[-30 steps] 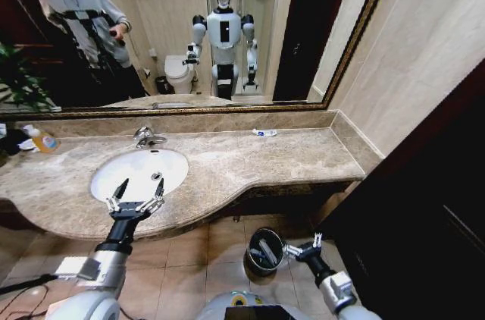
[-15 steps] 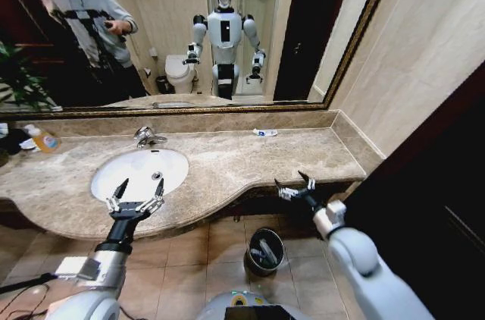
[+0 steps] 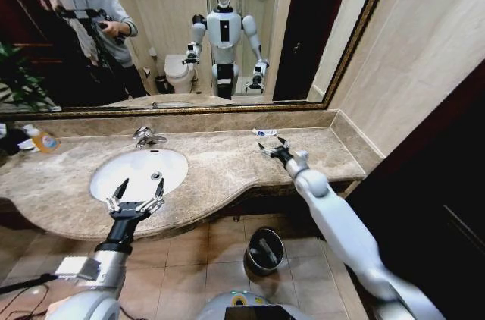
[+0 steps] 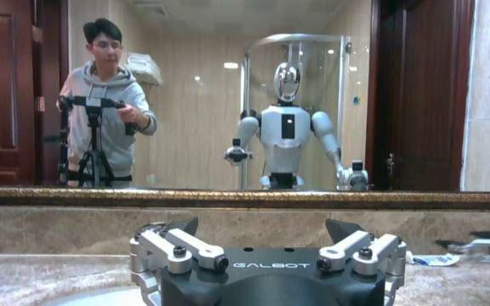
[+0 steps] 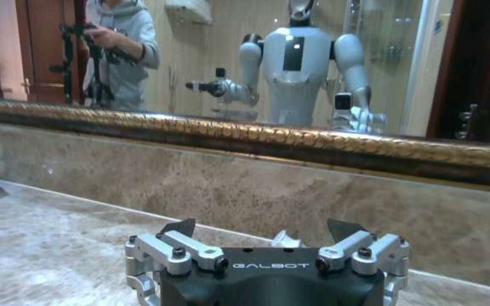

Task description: Pick up the trash from the sink and place it in the trash bin.

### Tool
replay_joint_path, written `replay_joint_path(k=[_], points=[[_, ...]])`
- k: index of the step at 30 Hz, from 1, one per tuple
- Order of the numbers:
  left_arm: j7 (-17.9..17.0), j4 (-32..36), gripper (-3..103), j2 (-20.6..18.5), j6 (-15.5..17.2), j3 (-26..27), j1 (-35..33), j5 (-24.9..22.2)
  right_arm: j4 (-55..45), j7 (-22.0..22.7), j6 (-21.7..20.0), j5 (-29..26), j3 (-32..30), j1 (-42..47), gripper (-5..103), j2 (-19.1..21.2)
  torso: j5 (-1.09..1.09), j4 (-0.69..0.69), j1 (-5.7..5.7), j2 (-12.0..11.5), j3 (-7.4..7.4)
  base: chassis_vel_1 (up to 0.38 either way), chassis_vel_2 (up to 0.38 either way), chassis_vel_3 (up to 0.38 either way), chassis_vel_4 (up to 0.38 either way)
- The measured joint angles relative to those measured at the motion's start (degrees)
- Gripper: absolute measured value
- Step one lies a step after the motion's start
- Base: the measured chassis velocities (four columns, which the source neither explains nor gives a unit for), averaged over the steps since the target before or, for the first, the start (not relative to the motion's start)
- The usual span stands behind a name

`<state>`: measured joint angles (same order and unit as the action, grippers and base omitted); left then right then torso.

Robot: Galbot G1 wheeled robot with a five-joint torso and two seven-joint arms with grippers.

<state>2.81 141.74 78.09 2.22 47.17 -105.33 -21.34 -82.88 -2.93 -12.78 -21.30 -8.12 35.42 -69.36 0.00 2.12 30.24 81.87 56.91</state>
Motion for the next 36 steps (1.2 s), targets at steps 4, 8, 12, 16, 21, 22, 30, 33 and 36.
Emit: replay_joint_path(k=[4, 8, 12, 16, 21, 22, 30, 33, 36], points=[[0.0, 0.0, 100, 0.0, 0.0, 0.0, 0.0, 0.0, 4.2, 0.0, 0.5, 1.5, 0.7, -2.5, 100, -2.2, -0.01, 0.00, 0.00, 0.0, 0.00, 0.000, 0.000, 0.000, 0.000], [0.0, 0.0, 100, 0.0, 0.0, 0.0, 0.0, 0.0, 7.9, 0.3, 0.8, 3.3, -0.7, -3.8, 100, -3.7, 0.00, -0.01, -0.01, 0.0, 0.00, 0.000, 0.000, 0.000, 0.000], [0.0, 0.0, 100, 0.0, 0.0, 0.0, 0.0, 0.0, 11.7, 0.4, 1.8, 4.6, -1.4, -5.5, 100, -5.2, 0.00, -0.04, -0.02, 0.0, -0.01, 0.000, 0.000, 0.000, 0.000], [0.0, 0.0, 100, 0.0, 0.0, 0.0, 0.0, 0.0, 17.8, 0.4, 3.4, 5.7, -1.6, -8.5, 100, -7.6, 0.00, -0.02, -0.02, 0.0, 0.00, 0.000, 0.000, 0.000, 0.000], [0.0, 0.0, 100, 0.0, 0.0, 0.0, 0.0, 0.0, 26.3, 0.3, 5.1, 7.4, -2.0, -13.9, 100, -12.1, -0.01, -0.01, -0.01, 0.0, 0.00, 0.000, 0.000, 0.000, 0.000], [0.0, 0.0, 100, 0.0, 0.0, 0.0, 0.0, 0.0, 27.7, 0.3, 5.5, 7.8, -2.0, -15.0, 100, -12.9, -0.01, -0.01, -0.01, 0.0, 0.00, 0.000, 0.000, 0.000, 0.000], [0.0, 0.0, 100, 0.0, 0.0, 0.0, 0.0, 0.0, 37.4, 0.0, 9.0, 11.8, -3.9, -20.4, 100, -17.9, -0.02, -0.01, -0.01, 0.0, -0.01, 0.000, 0.000, 0.000, 0.000], [0.0, 0.0, 100, 0.0, 0.0, 0.0, 0.0, 0.0, 40.7, 0.0, 10.5, 13.7, -5.2, -21.5, 100, -19.4, -0.02, -0.01, -0.01, 0.0, -0.01, 0.000, 0.000, 0.000, 0.000], [0.0, 0.0, 100, 0.0, 0.0, 0.0, 0.0, 0.0, 43.8, 0.0, 12.0, 15.6, -6.4, -22.2, 100, -20.4, -0.02, -0.01, -0.01, 0.0, -0.01, 0.000, 0.000, 0.000, 0.000]])
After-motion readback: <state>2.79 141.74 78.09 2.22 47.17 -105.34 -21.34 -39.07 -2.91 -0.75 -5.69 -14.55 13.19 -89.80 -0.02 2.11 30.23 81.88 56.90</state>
